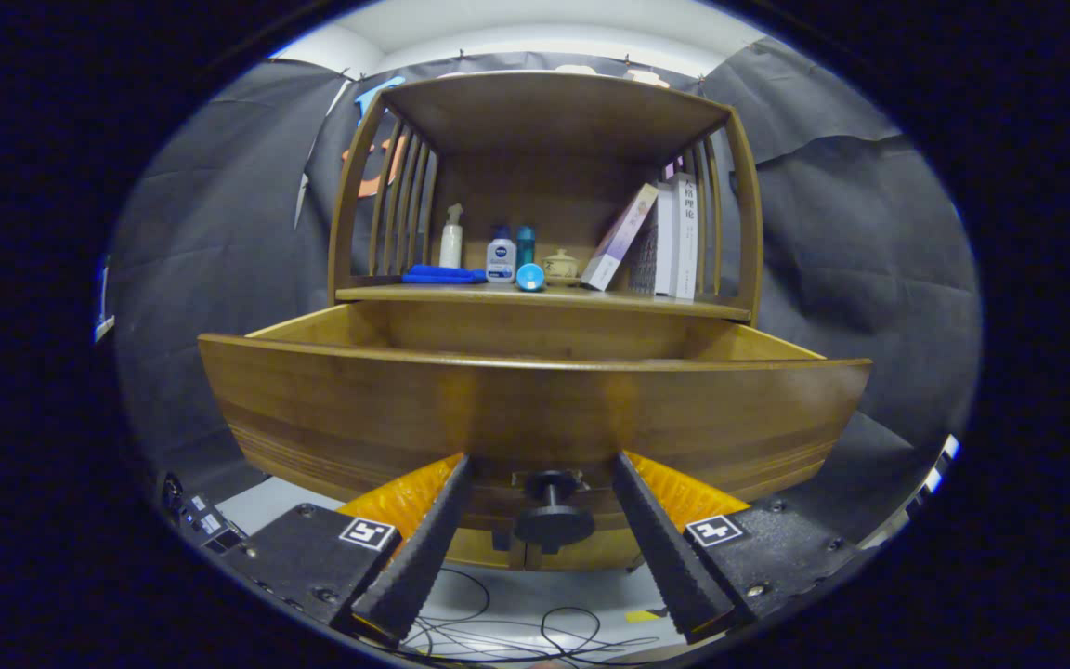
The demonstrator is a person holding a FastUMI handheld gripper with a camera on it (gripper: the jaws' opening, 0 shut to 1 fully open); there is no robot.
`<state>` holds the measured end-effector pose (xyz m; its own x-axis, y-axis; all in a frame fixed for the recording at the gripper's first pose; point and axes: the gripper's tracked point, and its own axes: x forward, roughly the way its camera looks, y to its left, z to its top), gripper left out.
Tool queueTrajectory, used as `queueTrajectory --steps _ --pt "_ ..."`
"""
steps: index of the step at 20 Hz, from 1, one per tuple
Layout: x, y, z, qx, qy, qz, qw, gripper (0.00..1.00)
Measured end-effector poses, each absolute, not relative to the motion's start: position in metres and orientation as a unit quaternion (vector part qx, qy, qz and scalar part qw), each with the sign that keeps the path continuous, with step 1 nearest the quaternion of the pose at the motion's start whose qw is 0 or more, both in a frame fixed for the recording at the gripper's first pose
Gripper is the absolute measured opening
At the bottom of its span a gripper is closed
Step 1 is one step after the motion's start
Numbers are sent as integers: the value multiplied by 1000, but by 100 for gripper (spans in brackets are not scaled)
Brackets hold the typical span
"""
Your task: Pull open the drawer, take out the items inside it, and place them on the countertop above the cabinet.
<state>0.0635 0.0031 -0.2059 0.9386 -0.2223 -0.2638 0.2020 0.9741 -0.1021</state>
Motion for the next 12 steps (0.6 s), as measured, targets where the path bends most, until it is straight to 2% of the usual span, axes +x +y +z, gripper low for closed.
queueTrajectory --steps 12 --pt "126 -5 -197 -38 159 -107 981 100"
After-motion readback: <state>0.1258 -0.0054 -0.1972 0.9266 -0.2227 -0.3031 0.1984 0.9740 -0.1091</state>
